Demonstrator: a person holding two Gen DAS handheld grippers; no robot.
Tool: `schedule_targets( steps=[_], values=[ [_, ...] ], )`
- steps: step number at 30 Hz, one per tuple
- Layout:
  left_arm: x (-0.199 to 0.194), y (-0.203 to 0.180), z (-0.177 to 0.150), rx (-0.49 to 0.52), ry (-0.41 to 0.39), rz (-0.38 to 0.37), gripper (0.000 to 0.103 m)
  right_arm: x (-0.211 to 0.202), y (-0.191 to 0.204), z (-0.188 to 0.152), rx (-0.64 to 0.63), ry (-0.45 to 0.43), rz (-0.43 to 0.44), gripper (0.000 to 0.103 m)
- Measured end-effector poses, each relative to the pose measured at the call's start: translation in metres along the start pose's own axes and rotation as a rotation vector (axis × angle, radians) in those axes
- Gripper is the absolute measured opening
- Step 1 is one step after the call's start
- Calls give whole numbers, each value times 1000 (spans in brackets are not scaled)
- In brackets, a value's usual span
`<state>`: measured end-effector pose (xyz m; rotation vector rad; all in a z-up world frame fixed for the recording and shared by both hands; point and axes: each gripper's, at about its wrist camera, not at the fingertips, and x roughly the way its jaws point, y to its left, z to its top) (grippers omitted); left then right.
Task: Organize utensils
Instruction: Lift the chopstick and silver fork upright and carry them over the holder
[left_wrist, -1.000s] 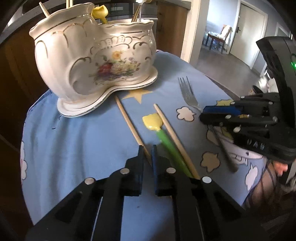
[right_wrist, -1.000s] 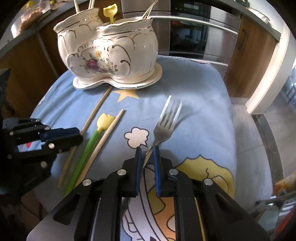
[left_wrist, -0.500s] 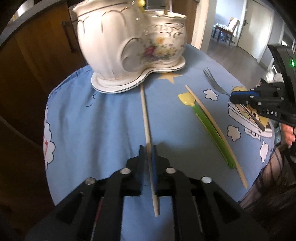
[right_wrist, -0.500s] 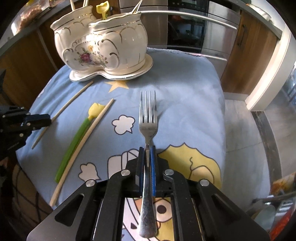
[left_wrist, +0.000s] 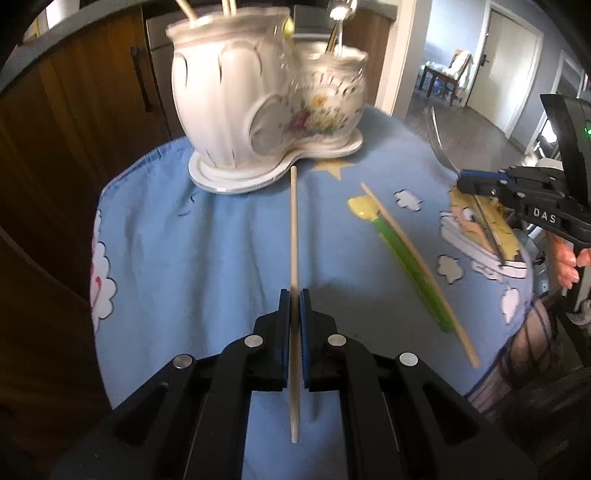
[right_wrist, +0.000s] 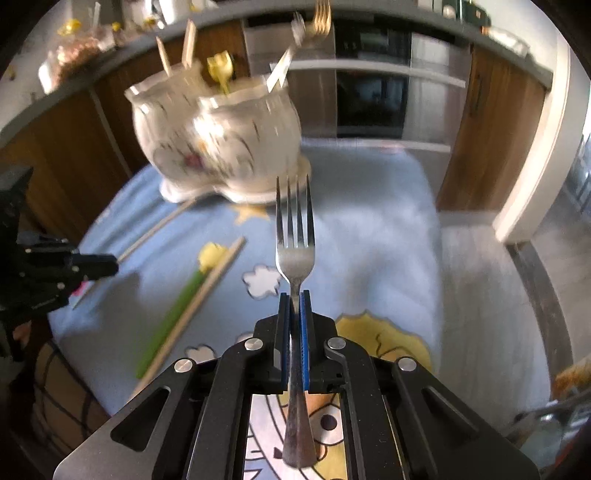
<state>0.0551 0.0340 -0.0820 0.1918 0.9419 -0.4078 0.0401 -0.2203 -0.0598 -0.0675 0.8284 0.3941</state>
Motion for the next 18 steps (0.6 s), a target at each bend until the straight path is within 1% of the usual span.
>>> schedule_targets(
  steps=[3, 9, 10, 13, 14, 18],
  values=[
    [-18, -3, 1, 10, -42, -8, 5, -15, 5, 4, -20, -70, 6, 6],
    [-48, -4, 13, 33, -151, -17, 5, -35, 14, 17, -53, -194, -14, 6],
    [-56, -5, 15, 37, -188, -24, 5, -38, 15, 20, -56, -218, -11, 6],
    [-71, -7, 23, 34, -253, -37, 5, -48, 21, 29, -71, -268, -7, 6],
    [-81, -8, 28, 36, -296, -46, 5, -50, 23, 34, -74, -284, -4, 6],
    [-103, -4, 48, 22, -432, -39, 5, -64, 29, 61, -75, -356, 16, 6]
  ],
)
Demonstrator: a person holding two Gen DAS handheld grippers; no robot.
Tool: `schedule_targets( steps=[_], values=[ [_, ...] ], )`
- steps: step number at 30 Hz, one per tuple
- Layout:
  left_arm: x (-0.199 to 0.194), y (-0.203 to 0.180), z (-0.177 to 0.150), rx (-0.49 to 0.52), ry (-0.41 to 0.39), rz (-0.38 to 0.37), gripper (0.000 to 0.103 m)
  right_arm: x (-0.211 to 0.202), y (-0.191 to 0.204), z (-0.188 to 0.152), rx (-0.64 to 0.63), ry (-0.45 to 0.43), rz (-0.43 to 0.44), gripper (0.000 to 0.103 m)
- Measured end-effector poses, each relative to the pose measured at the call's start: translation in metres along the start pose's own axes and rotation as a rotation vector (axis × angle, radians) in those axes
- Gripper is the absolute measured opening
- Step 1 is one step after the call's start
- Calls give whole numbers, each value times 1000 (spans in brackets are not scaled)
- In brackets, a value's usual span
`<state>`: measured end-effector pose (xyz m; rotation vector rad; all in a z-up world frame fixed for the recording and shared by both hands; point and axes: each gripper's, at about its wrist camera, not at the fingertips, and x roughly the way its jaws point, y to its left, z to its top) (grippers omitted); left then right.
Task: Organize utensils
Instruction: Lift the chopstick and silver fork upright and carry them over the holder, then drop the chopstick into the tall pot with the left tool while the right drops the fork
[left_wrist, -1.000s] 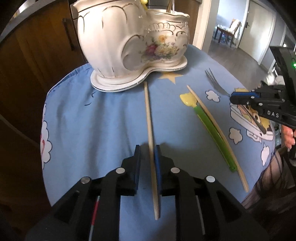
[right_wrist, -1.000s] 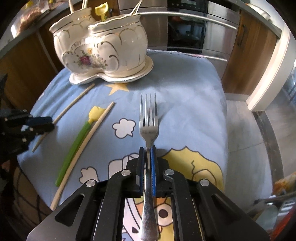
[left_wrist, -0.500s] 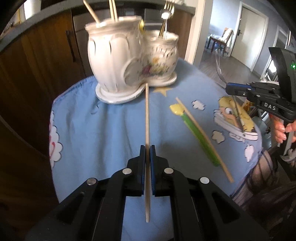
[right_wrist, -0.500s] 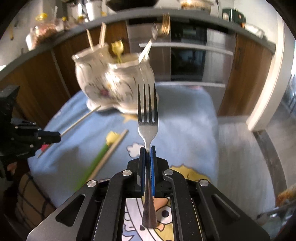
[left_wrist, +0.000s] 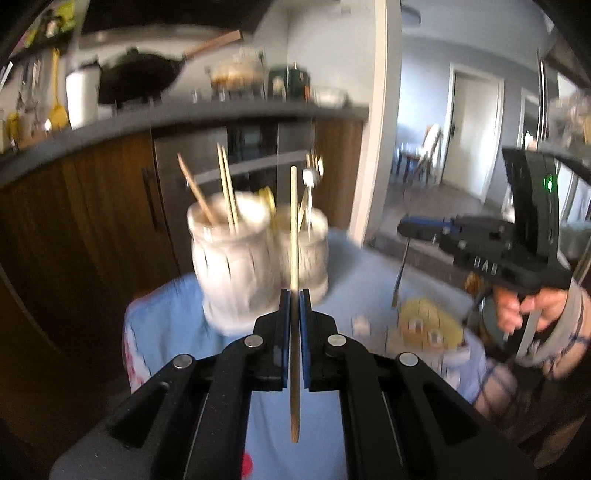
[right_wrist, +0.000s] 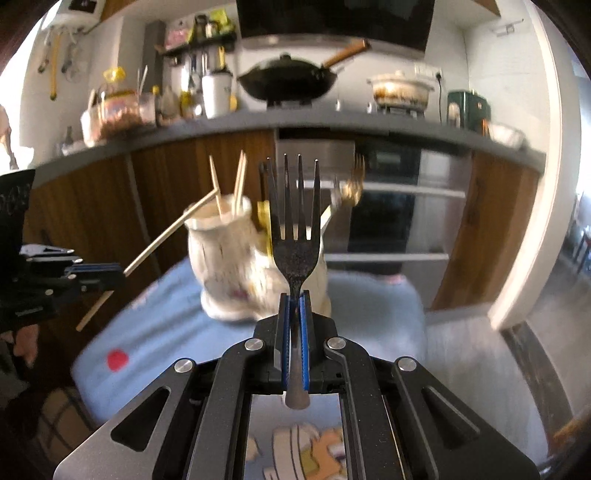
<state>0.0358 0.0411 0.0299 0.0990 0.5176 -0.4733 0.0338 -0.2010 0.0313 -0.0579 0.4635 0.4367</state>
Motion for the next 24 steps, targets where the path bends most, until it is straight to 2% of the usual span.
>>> schedule_targets(
  steps=[4, 9, 12, 17, 20, 24],
  values=[
    [-1, 13, 34, -10, -149, 6, 5, 5, 2, 39, 5, -56, 29, 6],
    [13, 38, 65, -78, -280, 11, 5, 20, -6, 77, 53, -115, 46, 6],
    [27, 51, 75, -118, -323, 11, 5, 34, -10, 90, 73, -123, 46, 6],
    [58, 71, 76, -199, -396, -54, 5, 59, -13, 96, 84, -109, 35, 6],
    [77, 77, 75, -225, -410, -66, 5, 71, -15, 94, 91, -93, 33, 6],
    [95, 72, 67, -204, -406, -50, 5, 84, -16, 84, 95, -62, 38, 6]
  ],
)
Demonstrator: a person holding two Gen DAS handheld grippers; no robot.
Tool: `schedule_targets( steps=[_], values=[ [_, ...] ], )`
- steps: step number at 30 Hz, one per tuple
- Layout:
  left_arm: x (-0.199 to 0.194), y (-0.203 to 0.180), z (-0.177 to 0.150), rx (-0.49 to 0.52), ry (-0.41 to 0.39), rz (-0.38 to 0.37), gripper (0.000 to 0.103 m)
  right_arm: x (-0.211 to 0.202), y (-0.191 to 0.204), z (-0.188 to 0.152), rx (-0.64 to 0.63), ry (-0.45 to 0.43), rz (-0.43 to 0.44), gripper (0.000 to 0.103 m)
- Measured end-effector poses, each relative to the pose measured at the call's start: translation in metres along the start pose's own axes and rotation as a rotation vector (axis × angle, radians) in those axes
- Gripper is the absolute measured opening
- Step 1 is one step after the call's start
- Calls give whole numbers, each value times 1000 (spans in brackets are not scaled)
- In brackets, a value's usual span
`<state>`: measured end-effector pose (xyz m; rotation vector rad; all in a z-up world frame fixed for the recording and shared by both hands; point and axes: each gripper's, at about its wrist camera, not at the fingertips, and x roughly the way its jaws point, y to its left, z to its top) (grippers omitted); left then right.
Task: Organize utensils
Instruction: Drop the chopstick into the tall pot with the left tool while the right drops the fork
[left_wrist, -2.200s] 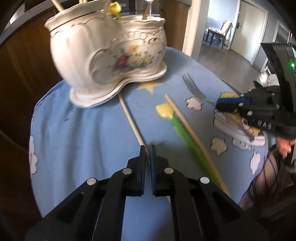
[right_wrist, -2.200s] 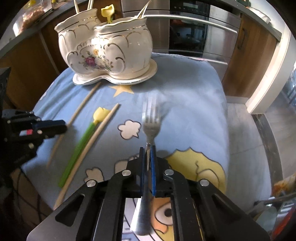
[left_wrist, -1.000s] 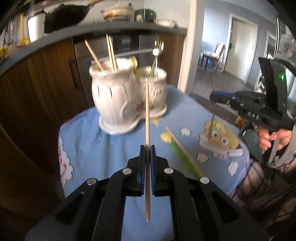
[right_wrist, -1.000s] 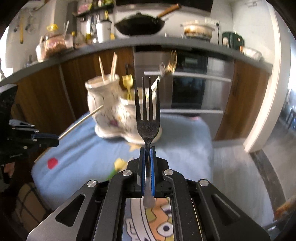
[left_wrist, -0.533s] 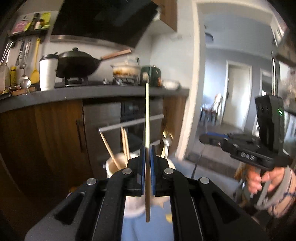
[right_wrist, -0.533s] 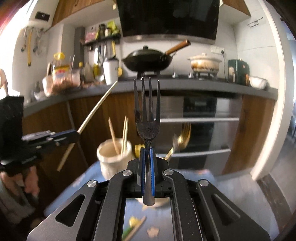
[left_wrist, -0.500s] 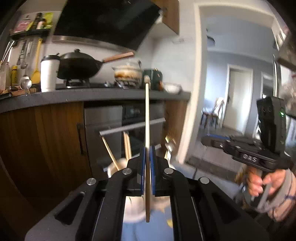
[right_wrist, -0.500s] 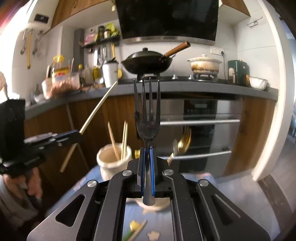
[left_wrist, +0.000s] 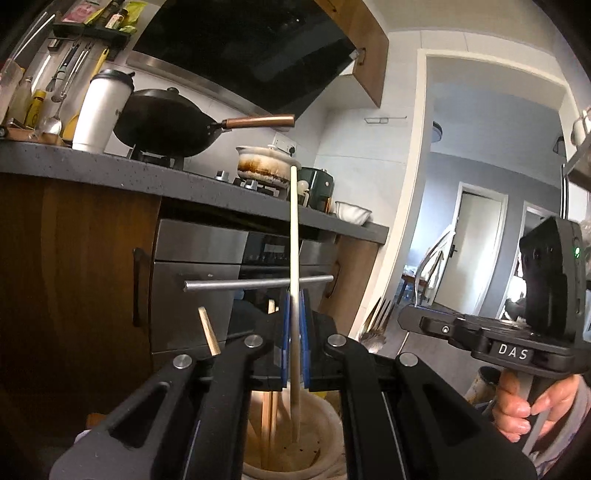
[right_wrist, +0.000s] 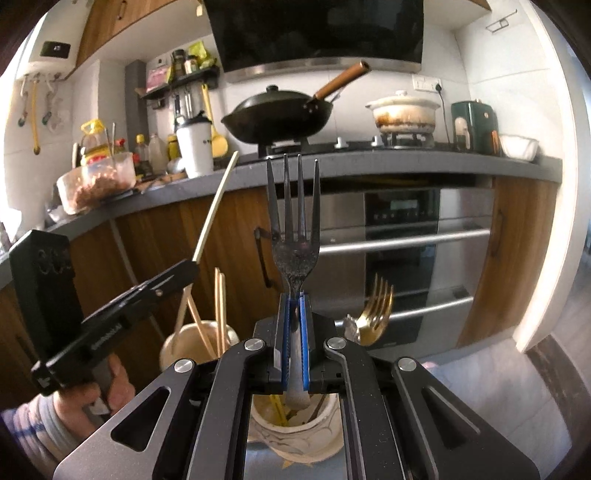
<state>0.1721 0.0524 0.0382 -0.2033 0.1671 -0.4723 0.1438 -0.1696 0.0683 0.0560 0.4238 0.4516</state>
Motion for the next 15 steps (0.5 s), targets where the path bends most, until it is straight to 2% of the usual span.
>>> schedule_targets(
  steps=[4, 15],
  values=[
    [4, 0, -12, 27, 0, 18, 5, 13, 0, -13, -5, 42, 5, 6],
    [-23, 4, -39, 66, 55, 40, 5, 39, 1, -34, -14, 165, 8, 6]
  ],
)
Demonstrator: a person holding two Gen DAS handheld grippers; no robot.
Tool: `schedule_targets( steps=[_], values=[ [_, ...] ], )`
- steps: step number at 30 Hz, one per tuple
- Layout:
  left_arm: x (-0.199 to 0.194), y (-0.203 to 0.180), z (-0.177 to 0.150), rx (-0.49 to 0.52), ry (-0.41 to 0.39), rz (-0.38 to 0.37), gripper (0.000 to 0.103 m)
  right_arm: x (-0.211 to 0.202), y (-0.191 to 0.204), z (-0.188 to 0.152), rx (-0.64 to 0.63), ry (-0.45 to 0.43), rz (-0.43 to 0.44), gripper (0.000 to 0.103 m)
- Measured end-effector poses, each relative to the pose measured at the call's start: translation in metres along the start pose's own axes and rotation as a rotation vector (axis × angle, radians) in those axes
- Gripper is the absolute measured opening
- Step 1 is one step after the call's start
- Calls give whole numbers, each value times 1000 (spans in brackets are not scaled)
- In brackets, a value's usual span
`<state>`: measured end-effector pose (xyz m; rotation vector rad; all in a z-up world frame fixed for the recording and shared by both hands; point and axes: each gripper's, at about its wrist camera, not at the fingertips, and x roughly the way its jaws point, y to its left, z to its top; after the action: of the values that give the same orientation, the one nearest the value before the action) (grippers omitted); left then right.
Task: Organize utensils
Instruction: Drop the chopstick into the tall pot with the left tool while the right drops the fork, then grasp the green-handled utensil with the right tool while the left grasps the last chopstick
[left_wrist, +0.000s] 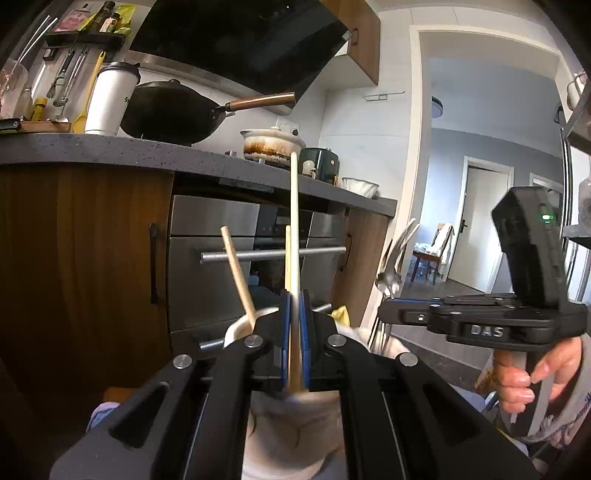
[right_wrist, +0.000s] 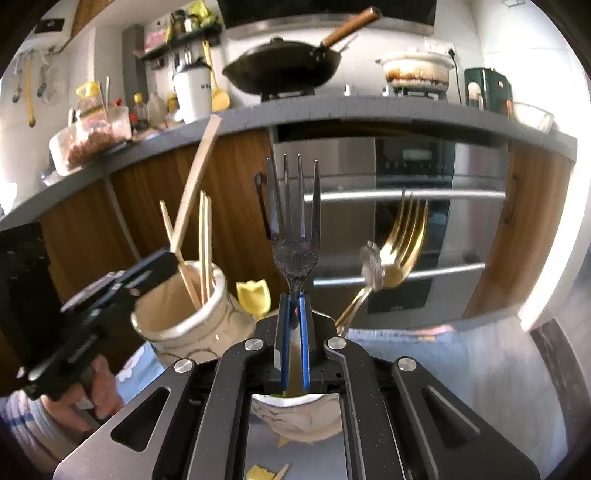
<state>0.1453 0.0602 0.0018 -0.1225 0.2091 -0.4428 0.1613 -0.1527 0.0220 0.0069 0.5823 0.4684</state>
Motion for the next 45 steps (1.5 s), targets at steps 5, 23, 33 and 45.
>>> schedule_targets(
  steps=[5, 23, 33, 45],
  values=[
    [-6, 0, -2, 21, 26, 26, 5, 9, 1, -3, 6, 29, -13, 6],
    [-28, -3, 9, 36, 75, 81, 6, -20, 1, -9, 15, -37, -23, 17],
    [-50, -17, 5, 74, 141, 117, 46, -58, -7, -43, 53, -33, -42, 75],
    [-83, -31, -31, 39, 232, 149, 96, -66, -6, -103, 96, 115, -59, 95]
  ],
)
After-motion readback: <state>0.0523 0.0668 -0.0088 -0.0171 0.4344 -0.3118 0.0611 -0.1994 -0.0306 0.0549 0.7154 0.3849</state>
